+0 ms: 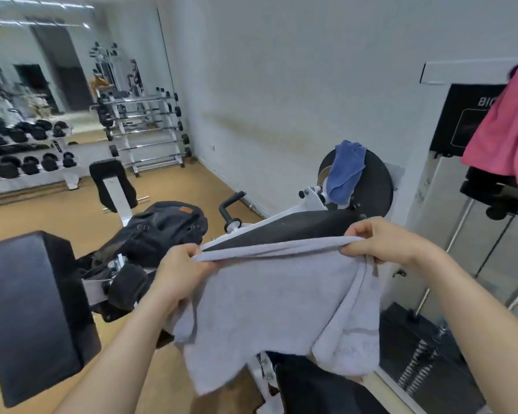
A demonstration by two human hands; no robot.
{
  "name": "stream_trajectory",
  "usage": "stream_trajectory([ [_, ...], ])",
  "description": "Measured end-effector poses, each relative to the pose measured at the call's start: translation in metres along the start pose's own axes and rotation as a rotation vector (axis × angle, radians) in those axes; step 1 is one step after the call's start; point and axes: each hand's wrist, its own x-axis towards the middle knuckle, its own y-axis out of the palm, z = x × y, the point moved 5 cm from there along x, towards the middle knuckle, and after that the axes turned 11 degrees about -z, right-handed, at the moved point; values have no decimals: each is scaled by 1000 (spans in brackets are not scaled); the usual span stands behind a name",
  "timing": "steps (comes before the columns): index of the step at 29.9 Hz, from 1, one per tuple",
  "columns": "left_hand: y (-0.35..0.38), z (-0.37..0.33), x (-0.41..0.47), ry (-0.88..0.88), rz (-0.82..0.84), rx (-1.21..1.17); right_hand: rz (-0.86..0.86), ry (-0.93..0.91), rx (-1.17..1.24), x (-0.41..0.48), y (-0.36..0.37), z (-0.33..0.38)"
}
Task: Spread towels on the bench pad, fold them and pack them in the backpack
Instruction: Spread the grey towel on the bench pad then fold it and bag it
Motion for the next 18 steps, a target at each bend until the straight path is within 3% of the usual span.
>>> stream_trajectory([
  [4, -22, -40, 67, 197, -447, -4, -493, -312, 7, 84, -19, 53],
  [8, -67, -88, 103, 354, -779, -7, -697, -597, -31, 142, -48, 106],
  [10, -72, -98, 109, 425, -859, 9, -760, -651, -19, 166, -50, 108],
  [12, -61, -90, 113, 488, -838, 78, -750, -625, 12, 185, -38, 91],
  [14, -38, -67, 111, 467, -706, 204, -647, -554, -7, 199, -13, 59],
  [18, 28, 1, 87, 265, -129, 417, -348, -402, -254, 206, 54, -23],
])
